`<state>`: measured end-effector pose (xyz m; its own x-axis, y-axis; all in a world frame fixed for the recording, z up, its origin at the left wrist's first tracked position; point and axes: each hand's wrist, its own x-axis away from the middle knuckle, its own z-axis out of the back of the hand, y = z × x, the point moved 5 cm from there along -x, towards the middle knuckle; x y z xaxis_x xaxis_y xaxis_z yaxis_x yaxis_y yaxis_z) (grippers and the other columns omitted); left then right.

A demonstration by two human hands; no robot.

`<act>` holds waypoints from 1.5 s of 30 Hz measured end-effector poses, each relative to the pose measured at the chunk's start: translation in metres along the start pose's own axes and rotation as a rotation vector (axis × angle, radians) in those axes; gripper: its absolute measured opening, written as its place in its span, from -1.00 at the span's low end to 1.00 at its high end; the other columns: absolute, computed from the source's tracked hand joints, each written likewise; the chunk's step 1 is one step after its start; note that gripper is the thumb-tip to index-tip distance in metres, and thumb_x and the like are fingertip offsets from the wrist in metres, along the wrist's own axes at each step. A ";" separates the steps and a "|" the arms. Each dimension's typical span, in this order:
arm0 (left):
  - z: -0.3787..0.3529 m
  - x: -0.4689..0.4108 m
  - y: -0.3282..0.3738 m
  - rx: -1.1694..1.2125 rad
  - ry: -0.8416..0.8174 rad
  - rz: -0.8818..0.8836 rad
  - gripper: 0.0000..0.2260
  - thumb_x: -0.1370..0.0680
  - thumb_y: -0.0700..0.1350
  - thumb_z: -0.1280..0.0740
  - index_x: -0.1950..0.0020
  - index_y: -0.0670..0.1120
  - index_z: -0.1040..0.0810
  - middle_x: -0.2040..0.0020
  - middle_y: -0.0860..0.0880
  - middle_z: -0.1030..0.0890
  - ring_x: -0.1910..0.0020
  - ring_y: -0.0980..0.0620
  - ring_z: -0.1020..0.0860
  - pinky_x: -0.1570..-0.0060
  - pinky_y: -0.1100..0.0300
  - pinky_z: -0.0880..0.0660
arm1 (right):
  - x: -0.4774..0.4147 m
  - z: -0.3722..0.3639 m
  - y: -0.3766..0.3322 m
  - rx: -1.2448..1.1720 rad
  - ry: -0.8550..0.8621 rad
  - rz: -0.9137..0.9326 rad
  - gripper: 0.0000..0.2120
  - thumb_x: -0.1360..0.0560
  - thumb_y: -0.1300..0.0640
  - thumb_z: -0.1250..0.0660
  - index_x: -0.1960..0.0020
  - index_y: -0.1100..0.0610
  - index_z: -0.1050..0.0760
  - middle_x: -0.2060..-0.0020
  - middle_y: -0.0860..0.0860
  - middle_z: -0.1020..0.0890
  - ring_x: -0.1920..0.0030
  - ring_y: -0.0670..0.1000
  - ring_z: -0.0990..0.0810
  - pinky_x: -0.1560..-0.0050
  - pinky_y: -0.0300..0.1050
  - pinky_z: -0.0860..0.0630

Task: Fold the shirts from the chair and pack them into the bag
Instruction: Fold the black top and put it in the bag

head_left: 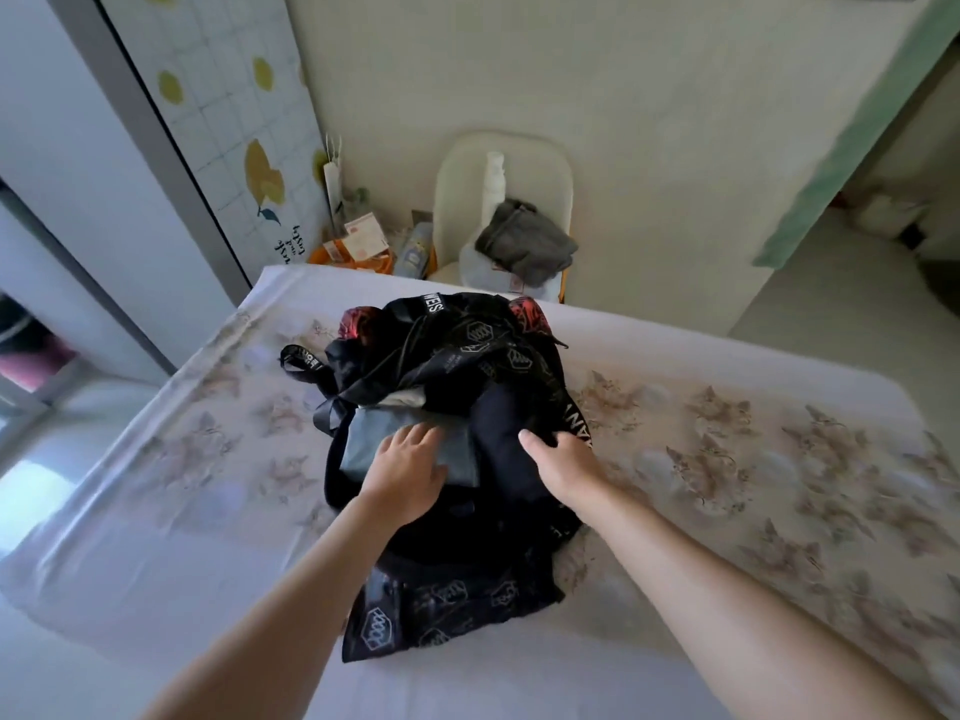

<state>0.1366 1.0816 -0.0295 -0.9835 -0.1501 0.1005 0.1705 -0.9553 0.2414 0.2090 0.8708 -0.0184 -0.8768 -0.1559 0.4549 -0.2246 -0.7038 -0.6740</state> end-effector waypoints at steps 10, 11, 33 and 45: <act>-0.028 -0.025 -0.010 -0.298 -0.071 -0.158 -0.40 -0.53 0.19 -0.22 -0.53 0.04 -0.23 -0.45 -0.08 -0.28 -0.42 -0.14 -0.21 -0.48 -0.02 -0.07 | -0.006 -0.040 -0.013 0.731 0.327 0.205 -0.52 -0.63 -0.09 -0.18 -0.43 0.17 -0.30 -0.18 0.12 -0.51 -0.11 0.16 -0.55 0.05 -0.03 -0.50; -0.029 -0.026 -0.008 -0.302 -0.068 -0.174 -0.38 -0.52 0.20 -0.23 -0.53 0.00 -0.23 -0.47 -0.09 -0.25 -0.45 -0.15 -0.18 -0.51 -0.02 -0.01 | -0.005 -0.043 -0.019 0.838 0.385 0.389 -0.53 -0.60 -0.07 -0.24 -0.43 0.14 -0.34 -0.19 0.12 -0.49 -0.11 0.16 -0.54 0.00 0.01 -0.51; -0.049 -0.022 -0.025 -0.271 -0.130 -0.279 -0.43 -0.61 0.16 -0.17 -0.59 0.15 -0.07 -0.62 -0.05 0.02 -0.59 -0.12 0.10 -0.54 -0.09 0.18 | -0.031 -0.073 0.016 0.486 -0.129 0.544 0.00 -0.45 0.00 -0.51 -0.62 -0.12 0.12 -0.59 -0.13 0.26 -0.56 -0.07 0.35 -0.56 -0.03 -0.10; -0.049 -0.030 0.047 -0.180 -0.158 -0.596 -0.26 -0.57 0.23 -0.20 -0.60 0.19 0.18 -0.62 -0.01 0.14 -0.59 -0.08 0.18 -0.56 -0.03 0.05 | -0.004 -0.008 0.008 0.718 0.028 0.534 -0.61 -0.38 0.23 -0.24 -0.19 0.10 -0.30 -0.05 0.02 -0.47 0.13 0.04 -0.44 0.18 -0.24 -0.26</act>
<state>0.1714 1.0287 -0.0689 -0.8837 0.4456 0.1432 -0.4286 -0.8934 0.1349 0.2074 0.8710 -0.0302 -0.8003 -0.5768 0.1640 0.5286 -0.8077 -0.2612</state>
